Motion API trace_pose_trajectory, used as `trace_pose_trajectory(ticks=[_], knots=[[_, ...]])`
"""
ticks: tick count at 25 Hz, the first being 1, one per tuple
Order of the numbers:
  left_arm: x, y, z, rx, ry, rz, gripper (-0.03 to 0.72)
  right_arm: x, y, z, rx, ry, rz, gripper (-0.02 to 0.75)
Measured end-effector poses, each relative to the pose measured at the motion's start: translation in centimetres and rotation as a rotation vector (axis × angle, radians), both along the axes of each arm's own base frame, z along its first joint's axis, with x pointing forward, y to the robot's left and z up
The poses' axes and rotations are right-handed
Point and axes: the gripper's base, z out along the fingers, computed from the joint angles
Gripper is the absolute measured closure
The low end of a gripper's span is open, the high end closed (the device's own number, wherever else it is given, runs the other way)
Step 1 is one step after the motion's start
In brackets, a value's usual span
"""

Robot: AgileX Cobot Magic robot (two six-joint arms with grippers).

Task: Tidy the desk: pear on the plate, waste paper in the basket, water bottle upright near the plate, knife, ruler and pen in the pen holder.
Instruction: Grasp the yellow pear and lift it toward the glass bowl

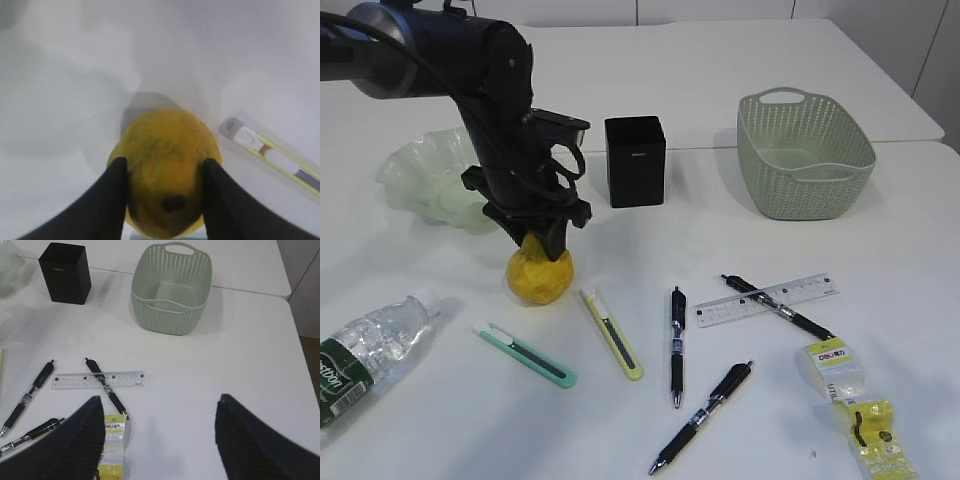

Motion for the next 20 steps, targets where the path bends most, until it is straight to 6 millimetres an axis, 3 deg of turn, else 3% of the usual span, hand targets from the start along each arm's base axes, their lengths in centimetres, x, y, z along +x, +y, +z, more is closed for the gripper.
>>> trace_pose_trajectory(ticks=[4,10,20], knots=[[-0.4,0.2,1.3,-0.002,-0.004,0.000,0.387,0.0,0.0,0.0,0.000,0.000,0.000,0.200],[-0.4,0.3,6.1,-0.036,-0.078,-0.001,0.387,0.0,0.0,0.0,0.000,0.000,0.000,0.201],[0.3,1.2,9.5,0.050,-0.165,0.011,0.387,0.0,0.0,0.0,0.000,0.000,0.000,0.204]])
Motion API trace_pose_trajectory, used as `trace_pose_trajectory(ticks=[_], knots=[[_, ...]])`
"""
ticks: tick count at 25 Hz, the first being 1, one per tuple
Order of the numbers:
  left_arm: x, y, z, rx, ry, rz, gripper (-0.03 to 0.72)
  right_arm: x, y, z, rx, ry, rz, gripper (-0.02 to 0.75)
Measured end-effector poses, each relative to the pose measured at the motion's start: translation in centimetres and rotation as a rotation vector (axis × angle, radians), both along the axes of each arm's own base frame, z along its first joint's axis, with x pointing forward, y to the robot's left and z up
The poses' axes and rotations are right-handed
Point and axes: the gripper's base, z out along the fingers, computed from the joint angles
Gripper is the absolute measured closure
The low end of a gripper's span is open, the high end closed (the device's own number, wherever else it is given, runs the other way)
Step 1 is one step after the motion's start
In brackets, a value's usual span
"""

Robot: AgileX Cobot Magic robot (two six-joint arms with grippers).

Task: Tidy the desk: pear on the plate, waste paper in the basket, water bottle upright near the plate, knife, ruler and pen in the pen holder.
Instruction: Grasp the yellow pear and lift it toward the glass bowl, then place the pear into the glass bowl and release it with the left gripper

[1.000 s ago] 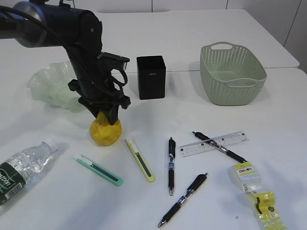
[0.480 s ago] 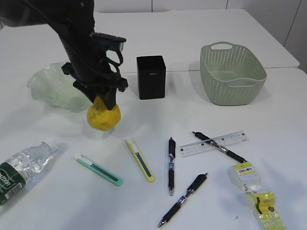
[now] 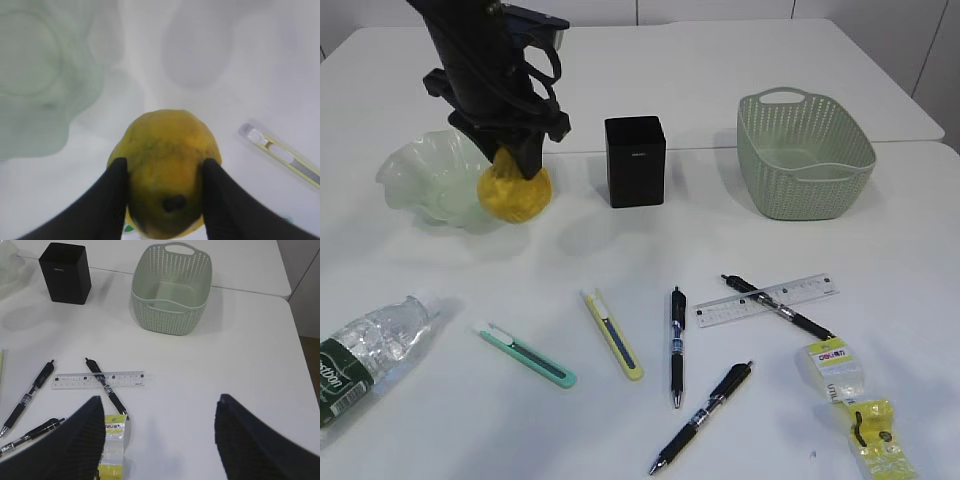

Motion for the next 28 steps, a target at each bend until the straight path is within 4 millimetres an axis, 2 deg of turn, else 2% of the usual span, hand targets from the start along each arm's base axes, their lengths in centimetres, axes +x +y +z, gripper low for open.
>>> trace_pose_trajectory(ticks=[3,15,24,28], knots=[[0.5,1.0,1.1,-0.001,-0.038,0.043,0.387,0.0,0.0,0.0,0.000,-0.004,0.000,0.205],[3.5,7.4,1.5,-0.093,-0.098,0.241,0.386,0.0,0.0,0.1,0.001,-0.010,0.000,0.205],[5.0,9.5,2.0,-0.150,-0.206,0.285,0.384,0.1,0.0,0.1,0.002,-0.018,0.000,0.205],[5.7,10.0,1.5,-0.159,-0.230,0.296,0.382,0.1,0.0,0.1,0.002,-0.018,0.000,0.205]])
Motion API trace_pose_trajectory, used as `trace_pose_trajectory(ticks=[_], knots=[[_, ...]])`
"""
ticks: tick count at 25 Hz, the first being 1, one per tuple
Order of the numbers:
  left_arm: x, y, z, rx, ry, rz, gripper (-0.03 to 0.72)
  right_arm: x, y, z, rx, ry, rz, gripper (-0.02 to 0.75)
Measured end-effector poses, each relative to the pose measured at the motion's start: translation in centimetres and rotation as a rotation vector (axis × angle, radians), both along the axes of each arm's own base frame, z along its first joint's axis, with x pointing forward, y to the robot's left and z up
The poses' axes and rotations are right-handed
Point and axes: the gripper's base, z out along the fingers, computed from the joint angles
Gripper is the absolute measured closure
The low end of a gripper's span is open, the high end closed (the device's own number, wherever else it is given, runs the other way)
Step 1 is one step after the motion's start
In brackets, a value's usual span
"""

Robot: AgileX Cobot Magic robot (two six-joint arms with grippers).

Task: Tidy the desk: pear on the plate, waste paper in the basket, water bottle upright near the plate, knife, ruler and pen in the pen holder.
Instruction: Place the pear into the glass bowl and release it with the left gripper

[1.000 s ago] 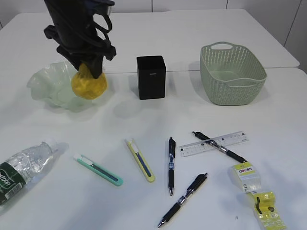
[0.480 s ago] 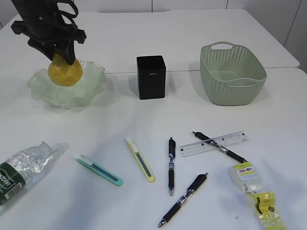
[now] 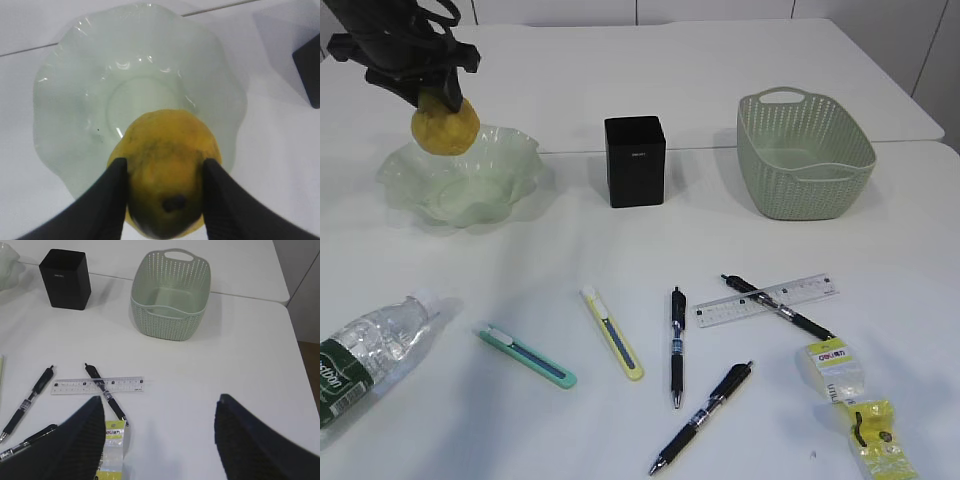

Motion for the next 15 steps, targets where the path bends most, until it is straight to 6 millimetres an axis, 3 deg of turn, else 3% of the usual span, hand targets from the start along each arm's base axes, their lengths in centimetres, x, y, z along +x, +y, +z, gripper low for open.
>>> trace_pose_trajectory(ticks=[15], knots=[[2.8,0.1,-5.0,-0.013,-0.033,0.010,0.381,0.0,0.0,0.1,0.001,-0.007,0.000,0.205]])
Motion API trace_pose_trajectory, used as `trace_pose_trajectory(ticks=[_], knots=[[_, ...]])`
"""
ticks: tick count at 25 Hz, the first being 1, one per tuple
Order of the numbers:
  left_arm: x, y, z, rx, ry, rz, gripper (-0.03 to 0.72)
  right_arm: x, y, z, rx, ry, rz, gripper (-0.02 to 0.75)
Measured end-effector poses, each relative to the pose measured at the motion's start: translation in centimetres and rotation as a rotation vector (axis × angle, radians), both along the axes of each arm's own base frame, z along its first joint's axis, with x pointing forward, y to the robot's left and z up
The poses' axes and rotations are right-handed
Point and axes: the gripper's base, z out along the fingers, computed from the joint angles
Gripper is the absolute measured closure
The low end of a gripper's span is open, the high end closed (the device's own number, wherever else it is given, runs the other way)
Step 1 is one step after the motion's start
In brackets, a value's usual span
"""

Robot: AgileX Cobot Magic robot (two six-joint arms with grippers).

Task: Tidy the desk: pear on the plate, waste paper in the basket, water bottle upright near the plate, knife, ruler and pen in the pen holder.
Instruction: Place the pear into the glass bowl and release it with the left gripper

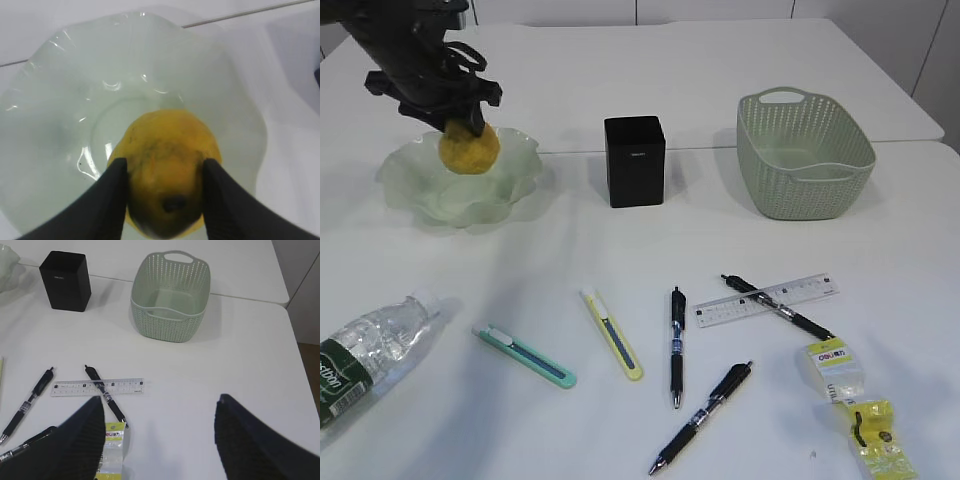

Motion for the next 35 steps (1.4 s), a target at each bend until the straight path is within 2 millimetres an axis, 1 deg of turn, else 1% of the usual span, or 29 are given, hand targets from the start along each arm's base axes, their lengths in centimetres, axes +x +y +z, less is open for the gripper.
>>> trace_pose_trajectory(ticks=[6,8,17,20,24,27,32,35], knots=[[0.9,2.0,-1.8,-0.036,0.022,0.060,0.381,0.0,0.0,0.0,0.000,-0.002,0.000,0.205],[1.0,2.3,-2.2,-0.036,0.026,0.066,0.381,0.0,0.0,0.0,0.000,-0.002,0.000,0.205],[1.7,2.2,-4.8,-0.037,0.047,0.069,0.381,0.0,0.0,0.0,0.000,-0.002,0.000,0.206],[1.8,2.2,-5.5,-0.036,0.052,0.069,0.381,0.0,0.0,0.0,0.000,-0.002,0.000,0.206],[1.9,2.2,-5.7,-0.035,0.054,0.069,0.378,0.0,0.0,0.0,0.000,-0.002,0.000,0.205],[1.9,2.2,-5.7,-0.036,0.051,0.069,0.353,0.0,0.0,0.0,0.000,-0.002,0.000,0.205],[2.0,2.2,-5.7,-0.037,0.043,0.069,0.264,0.0,0.0,0.0,0.000,-0.002,0.000,0.206],[2.0,2.2,-5.6,-0.038,0.038,0.068,0.239,0.0,0.0,0.0,0.000,-0.002,0.000,0.206]])
